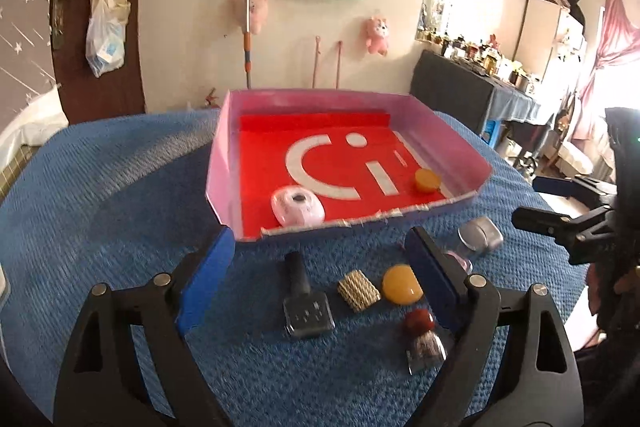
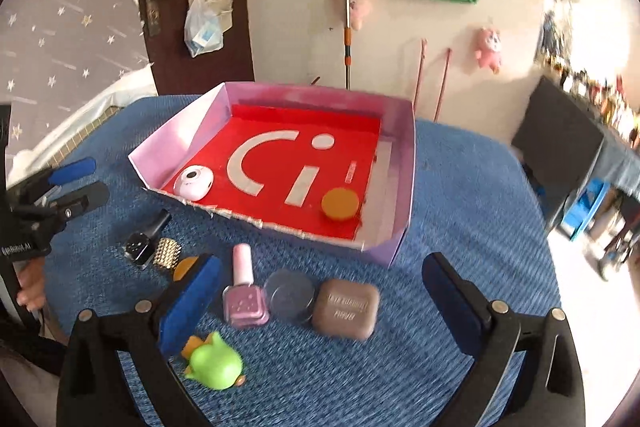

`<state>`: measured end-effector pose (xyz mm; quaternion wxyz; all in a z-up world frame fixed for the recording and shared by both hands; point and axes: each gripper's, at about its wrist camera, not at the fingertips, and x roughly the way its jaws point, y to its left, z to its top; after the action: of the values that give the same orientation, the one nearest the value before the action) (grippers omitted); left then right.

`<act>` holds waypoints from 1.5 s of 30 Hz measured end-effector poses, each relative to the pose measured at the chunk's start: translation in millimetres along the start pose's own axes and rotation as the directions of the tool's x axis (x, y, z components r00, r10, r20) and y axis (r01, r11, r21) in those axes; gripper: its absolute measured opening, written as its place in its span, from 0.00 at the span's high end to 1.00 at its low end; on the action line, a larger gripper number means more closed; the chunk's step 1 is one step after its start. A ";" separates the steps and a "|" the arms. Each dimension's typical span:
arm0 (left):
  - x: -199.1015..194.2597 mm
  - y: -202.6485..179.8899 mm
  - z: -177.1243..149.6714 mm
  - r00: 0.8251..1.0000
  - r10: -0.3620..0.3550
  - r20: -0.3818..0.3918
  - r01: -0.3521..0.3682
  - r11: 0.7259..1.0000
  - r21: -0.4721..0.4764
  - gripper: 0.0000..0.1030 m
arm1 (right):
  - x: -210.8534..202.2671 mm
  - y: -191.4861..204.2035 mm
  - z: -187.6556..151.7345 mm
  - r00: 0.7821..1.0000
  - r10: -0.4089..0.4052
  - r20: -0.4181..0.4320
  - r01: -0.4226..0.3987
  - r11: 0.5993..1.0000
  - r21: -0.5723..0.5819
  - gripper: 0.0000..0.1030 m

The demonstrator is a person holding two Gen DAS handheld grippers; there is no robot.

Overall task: Organize rigid objects
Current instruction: 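Lift both open tools back out of the tray, then grasp the black star nail polish with the left tool while the right tool grasps the brown eye shadow case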

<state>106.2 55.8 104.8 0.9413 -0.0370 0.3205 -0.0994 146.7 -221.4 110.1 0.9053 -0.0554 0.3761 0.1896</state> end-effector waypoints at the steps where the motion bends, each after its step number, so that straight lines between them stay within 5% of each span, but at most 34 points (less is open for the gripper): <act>1: 0.7 0.2 -3.1 1.000 -0.004 -0.004 0.004 1.000 -0.002 0.15 | 1.2 -1.5 -3.6 1.000 0.008 0.002 -0.008 1.000 0.017 0.00; 12: 23.0 0.8 -28.6 0.996 -0.005 -0.091 0.001 0.999 -0.040 0.15 | 20.5 -6.2 -39.5 0.996 -0.083 -0.017 0.084 0.994 0.068 0.00; 38: 67.0 18.4 -39.9 0.969 0.022 -0.245 -0.047 0.994 -0.095 0.16 | 58.9 -34.3 -50.8 0.990 -0.088 -0.114 0.110 0.974 0.199 0.00; 43: 68.5 16.1 -38.0 0.971 0.007 -0.240 -0.028 0.996 -0.083 0.21 | 62.8 -36.5 -46.9 0.989 -0.092 -0.118 0.113 0.976 0.187 0.06; 45: 68.6 15.8 -37.5 0.971 0.001 -0.239 -0.021 0.996 -0.081 0.23 | 65.4 -37.0 -46.7 0.988 -0.092 -0.126 0.114 0.977 0.182 0.16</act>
<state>139.0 56.5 32.1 0.8941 -0.0621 0.4353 -0.0845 172.3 -247.1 29.4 0.8914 -0.0001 0.4415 0.1024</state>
